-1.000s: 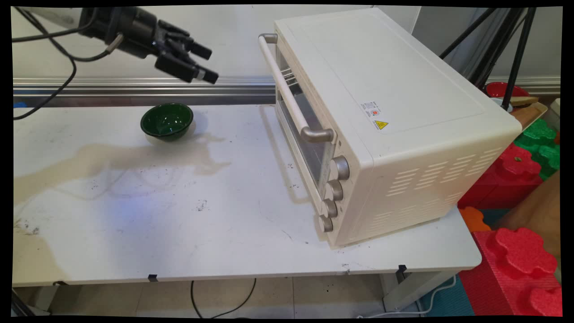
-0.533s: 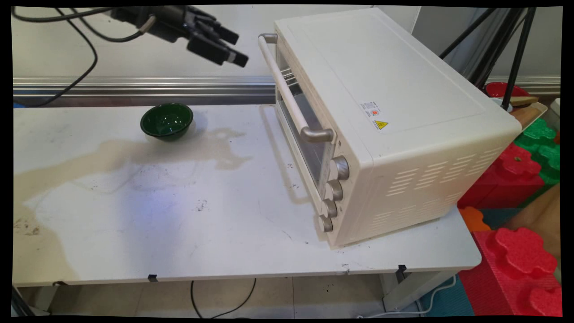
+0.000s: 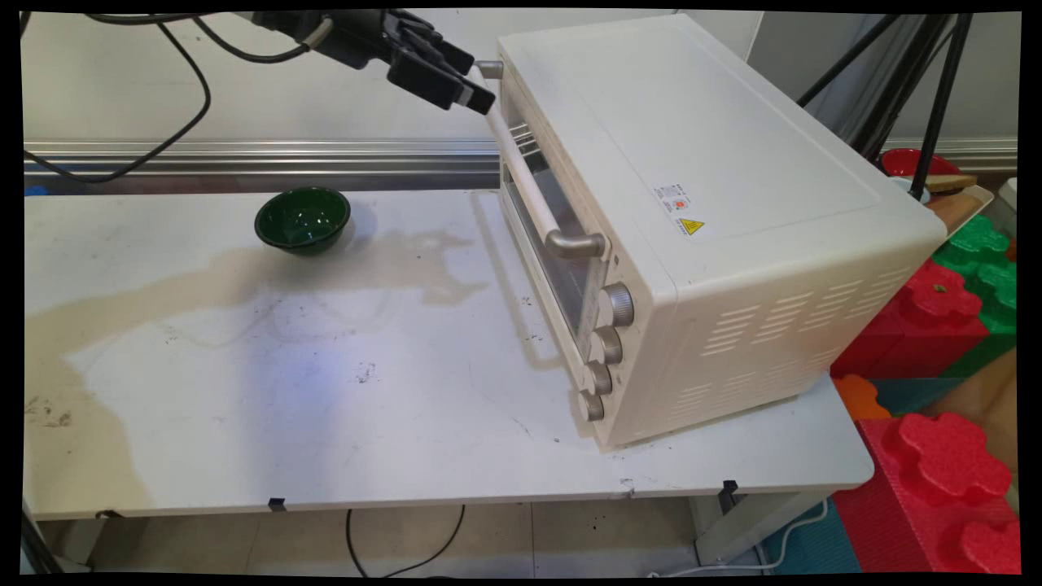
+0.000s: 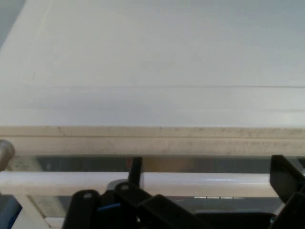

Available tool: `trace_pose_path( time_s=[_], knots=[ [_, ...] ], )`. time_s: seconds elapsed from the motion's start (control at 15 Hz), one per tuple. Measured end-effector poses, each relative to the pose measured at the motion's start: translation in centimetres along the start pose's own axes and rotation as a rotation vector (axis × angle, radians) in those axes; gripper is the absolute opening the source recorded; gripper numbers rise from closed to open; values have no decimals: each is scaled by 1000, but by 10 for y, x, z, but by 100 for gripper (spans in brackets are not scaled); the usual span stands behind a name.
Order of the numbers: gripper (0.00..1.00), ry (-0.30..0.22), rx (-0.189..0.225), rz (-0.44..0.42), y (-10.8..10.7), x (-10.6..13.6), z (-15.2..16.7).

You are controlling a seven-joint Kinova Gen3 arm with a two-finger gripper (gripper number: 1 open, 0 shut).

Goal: Open the oven

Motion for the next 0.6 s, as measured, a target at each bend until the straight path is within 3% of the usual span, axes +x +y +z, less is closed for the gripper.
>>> trace_pose_path(
  time_s=[0.07, 0.13, 0.6],
  knots=[
    [100, -3, -3, 0, 1, 2, 4],
    [0, -6, -5, 0, 2, 3, 6],
    [0, -30, -19, -6, 8, 9, 24]
  ],
)
